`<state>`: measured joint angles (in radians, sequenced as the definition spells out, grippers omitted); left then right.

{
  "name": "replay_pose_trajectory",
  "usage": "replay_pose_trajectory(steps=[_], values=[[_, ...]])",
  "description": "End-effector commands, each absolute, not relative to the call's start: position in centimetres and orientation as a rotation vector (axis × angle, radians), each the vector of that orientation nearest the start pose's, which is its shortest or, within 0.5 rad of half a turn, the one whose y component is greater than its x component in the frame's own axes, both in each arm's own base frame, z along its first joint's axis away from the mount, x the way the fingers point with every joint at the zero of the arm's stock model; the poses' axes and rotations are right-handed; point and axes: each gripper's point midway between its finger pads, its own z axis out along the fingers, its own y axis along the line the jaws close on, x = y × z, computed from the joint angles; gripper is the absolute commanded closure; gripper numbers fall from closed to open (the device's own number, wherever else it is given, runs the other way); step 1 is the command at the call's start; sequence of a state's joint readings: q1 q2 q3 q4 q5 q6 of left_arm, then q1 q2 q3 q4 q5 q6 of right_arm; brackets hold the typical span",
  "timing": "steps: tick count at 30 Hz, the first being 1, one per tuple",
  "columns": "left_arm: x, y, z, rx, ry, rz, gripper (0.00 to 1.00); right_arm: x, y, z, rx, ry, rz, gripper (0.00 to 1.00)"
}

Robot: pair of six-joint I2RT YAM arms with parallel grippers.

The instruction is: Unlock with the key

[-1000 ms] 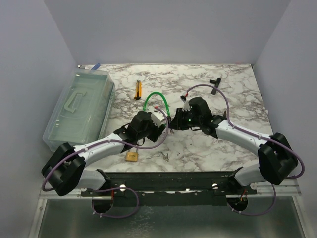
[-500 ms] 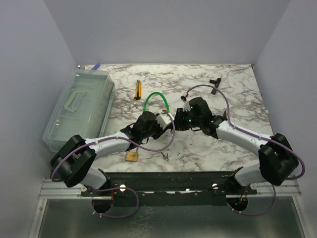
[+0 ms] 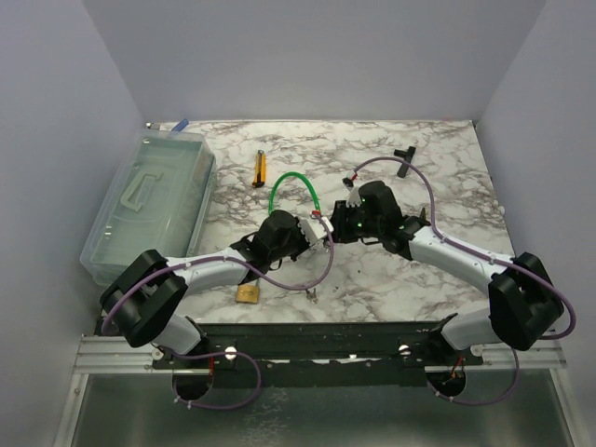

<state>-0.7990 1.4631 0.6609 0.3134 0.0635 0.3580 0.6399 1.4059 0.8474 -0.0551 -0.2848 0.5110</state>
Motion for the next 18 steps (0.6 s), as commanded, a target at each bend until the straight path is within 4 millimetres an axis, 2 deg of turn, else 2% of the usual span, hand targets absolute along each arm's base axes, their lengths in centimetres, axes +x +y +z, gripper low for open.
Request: replay_pose_trajectory(steps=[1, 9, 18], values=[[28.7, -29.5, 9.7, 1.147, 1.674, -0.36, 1.0, 25.9, 28.4, 12.9, -0.347, 2.313, 0.943, 1.0], [27.4, -28.8, 9.8, 1.143, 1.67, -0.385, 1.0, 26.0, 27.8, 13.2, -0.328, 2.3, 0.915, 1.0], [25.9, -28.0, 8.7, 1.187, 1.678, -0.386, 1.0, 26.7, 27.2, 14.1, -0.323, 2.28, 0.871, 1.0]])
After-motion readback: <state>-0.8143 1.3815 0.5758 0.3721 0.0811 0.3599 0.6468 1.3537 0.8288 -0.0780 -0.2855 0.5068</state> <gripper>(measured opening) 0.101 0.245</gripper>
